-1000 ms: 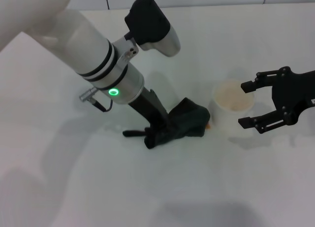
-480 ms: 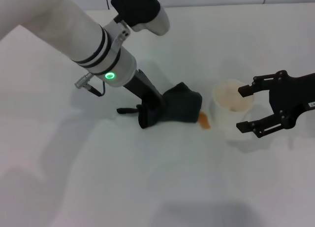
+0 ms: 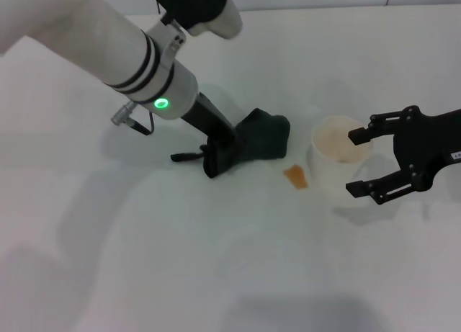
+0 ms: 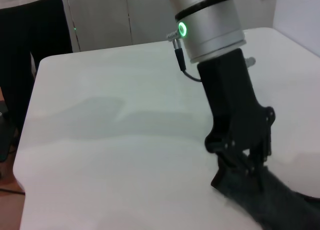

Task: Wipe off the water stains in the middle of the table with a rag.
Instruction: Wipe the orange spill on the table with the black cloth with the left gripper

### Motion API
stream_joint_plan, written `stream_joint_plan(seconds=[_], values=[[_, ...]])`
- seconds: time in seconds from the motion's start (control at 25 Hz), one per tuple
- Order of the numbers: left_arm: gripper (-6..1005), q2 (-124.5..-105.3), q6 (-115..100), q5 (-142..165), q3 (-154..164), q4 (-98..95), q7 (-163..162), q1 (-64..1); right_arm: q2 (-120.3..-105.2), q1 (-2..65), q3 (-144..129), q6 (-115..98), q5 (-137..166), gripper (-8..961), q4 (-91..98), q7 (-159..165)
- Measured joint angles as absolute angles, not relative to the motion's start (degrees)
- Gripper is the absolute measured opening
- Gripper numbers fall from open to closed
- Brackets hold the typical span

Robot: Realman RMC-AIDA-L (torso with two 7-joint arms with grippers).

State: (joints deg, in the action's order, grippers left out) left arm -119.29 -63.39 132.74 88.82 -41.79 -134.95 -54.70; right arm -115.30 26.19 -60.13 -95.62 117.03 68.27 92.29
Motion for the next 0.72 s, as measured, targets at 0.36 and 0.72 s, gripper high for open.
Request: stream_joint_plan(seconds=[0.36,0.72], values=[[145,-119.56,-66.95,128.33,93.86,-41.62,-132.88,-56.39,-115.30,25.74,-60.29,-95.63,117.04,870,68.20,92.18],[150,-119.65,-68.46,124.12,95.61,-41.44,-130.24,-57.27,-115.30,25.87,-60.66,-95.63,117.02,869,67.49,91.85]])
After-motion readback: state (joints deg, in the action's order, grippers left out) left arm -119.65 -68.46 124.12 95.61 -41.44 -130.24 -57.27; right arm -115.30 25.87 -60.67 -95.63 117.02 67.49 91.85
